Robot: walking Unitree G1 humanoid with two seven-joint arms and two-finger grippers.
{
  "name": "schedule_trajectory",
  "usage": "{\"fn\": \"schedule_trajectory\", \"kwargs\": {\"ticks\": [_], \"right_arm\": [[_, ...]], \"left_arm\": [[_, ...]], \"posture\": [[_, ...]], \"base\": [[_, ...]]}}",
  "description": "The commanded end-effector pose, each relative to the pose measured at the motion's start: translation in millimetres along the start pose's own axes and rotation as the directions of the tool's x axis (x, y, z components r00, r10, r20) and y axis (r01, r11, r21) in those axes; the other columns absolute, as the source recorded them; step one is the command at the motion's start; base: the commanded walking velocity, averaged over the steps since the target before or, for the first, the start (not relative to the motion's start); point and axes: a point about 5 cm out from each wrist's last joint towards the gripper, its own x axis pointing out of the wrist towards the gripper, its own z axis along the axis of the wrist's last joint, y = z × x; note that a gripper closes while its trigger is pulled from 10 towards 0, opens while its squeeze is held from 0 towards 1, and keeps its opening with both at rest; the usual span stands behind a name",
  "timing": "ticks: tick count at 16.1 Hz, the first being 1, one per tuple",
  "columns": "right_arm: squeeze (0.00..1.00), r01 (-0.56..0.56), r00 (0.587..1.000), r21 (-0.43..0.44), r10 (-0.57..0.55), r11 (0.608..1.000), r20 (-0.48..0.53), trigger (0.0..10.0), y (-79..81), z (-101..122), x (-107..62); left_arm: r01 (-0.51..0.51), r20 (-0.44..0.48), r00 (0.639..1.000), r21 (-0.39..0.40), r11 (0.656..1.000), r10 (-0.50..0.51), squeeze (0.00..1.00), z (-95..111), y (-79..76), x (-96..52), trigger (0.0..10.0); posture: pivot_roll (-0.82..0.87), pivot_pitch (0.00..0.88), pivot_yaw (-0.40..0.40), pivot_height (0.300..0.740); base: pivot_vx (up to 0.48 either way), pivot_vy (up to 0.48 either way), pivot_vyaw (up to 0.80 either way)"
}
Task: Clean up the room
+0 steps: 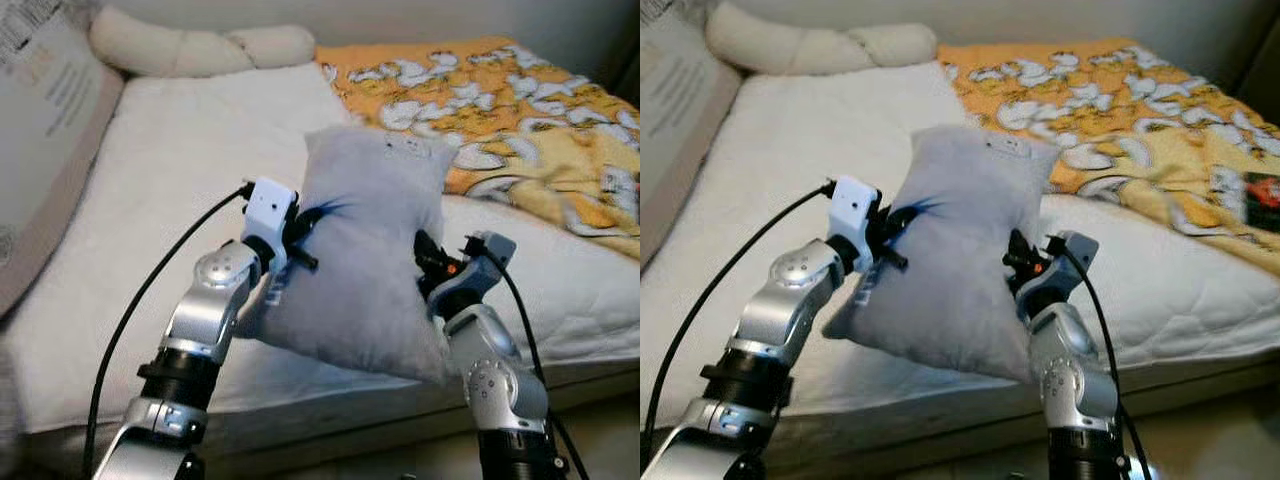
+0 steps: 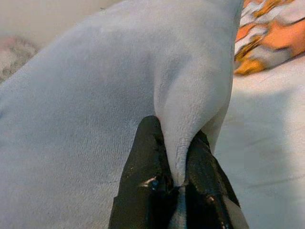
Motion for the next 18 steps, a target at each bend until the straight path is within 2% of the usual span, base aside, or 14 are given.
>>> {"fn": "schedule_trajectory", "kwargs": {"ticks": [1,12,18], "right_arm": [[0.00,0.000,1.000,0.012,0.000,1.000,0.013,10.0,2.9,1.2,-0.2],[0.00,-0.001,1.000,-0.022,0.001,1.000,-0.006,10.0,4.2,-0.7,4.0],[0.00,0.009,1.000,-0.026,-0.010,1.000,-0.015,10.0,-0.1,1.2,4.7]], "left_arm": [[-0.056,0.034,0.998,0.005,0.998,0.056,0.00,9.5,13.2,-3.0,10.0],[-0.073,0.024,0.997,0.010,0.997,0.073,0.00,7.1,15.5,-5.0,10.0],[-0.071,0.060,0.996,0.010,0.997,0.070,0.00,11.7,11.4,-3.8,10.0]], "posture": [[0.01,0.000,0.032,0.740],[0.02,0.000,0.023,0.740],[0.02,0.000,0.018,0.740]], "base": [[0.000,0.446,0.00],[0.000,0.445,0.00],[0.000,0.000,0.00]]}}
